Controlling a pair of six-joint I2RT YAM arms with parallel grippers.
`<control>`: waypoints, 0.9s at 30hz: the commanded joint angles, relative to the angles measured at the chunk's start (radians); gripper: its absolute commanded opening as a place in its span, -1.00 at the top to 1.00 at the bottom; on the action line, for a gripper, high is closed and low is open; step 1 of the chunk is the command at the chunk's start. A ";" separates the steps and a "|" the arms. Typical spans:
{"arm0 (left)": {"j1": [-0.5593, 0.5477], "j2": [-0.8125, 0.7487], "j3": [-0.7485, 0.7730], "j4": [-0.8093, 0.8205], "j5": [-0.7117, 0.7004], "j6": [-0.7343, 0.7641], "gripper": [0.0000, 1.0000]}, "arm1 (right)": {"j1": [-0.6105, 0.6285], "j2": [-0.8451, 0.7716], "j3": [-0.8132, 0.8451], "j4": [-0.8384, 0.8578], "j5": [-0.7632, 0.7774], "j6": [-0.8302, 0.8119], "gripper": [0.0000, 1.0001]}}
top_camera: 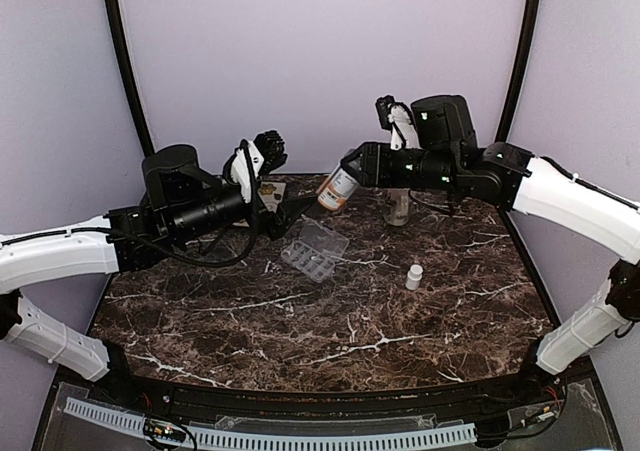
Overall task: Sort the pills into containers
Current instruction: Place the pill bottle at the center of the board.
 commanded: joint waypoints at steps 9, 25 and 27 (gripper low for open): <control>-0.009 -0.033 -0.060 0.047 -0.024 -0.054 -0.84 | -0.106 -0.126 -0.132 -0.116 0.293 -0.110 1.00; -0.008 -0.019 -0.111 0.087 -0.020 -0.077 -0.83 | -0.310 -0.130 -0.405 0.012 0.409 -0.190 1.00; -0.008 -0.019 -0.117 0.094 -0.019 -0.079 -0.83 | -0.335 -0.118 -0.427 0.045 0.403 -0.194 1.00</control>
